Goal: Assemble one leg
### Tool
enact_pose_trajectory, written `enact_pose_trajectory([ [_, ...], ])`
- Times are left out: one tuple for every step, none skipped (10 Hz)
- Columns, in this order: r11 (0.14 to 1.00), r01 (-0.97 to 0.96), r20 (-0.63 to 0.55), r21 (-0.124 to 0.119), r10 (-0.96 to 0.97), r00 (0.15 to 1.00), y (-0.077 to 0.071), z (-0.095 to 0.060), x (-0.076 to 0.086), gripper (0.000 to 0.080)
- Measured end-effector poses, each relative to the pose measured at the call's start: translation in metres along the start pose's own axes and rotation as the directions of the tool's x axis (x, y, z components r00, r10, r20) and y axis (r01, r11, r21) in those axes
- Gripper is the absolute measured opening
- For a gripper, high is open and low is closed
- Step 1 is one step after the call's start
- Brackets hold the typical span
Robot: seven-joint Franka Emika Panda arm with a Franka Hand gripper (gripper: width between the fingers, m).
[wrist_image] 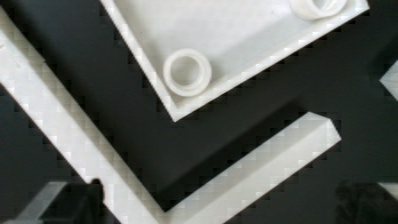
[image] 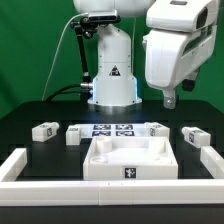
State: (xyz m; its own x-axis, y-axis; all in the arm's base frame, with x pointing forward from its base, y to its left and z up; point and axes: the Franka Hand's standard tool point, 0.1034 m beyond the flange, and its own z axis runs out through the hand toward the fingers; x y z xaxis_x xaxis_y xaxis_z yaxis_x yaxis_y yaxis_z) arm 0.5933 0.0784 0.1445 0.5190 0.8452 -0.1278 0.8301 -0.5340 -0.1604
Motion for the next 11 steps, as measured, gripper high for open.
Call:
enact_pose_trajectory([
  [1.0,0.0,0.0,0.0,0.0,1.0,0.0,0.0,0.0,0.0649],
  [1.0,0.0,0.0,0.0,0.0,1.0,0.0,0.0,0.0,0.0649],
  [1.0,0.0,0.0,0.0,0.0,1.0,0.0,0.0,0.0,0.0649],
  [1.0,0.0,0.0,0.0,0.0,1.0,0.0,0.0,0.0,0.0649],
  [1.0,0.0,0.0,0.0,0.0,1.0,0.0,0.0,0.0,0.0649],
  [1.0,0.0,0.001,0.0,0.0,1.0,0.0,0.001,0.0,0.0649],
  [1.0,-0.001,0.0,0.0,0.001,1.0,0.0,0.002,-0.001,0.0649],
  [0.997,0.065,-0.034,-0.037,-0.066,0.997,0.002,0.008,-0.004,0.0649],
  [0.991,0.115,-0.053,-0.063,-0.119,0.992,-0.002,0.019,-0.017,0.0649],
  [0.984,0.158,-0.063,-0.081,-0.163,0.985,-0.005,0.029,-0.029,0.0649],
  [0.964,0.233,-0.082,-0.128,-0.244,0.966,-0.001,0.036,-0.036,0.0649],
])
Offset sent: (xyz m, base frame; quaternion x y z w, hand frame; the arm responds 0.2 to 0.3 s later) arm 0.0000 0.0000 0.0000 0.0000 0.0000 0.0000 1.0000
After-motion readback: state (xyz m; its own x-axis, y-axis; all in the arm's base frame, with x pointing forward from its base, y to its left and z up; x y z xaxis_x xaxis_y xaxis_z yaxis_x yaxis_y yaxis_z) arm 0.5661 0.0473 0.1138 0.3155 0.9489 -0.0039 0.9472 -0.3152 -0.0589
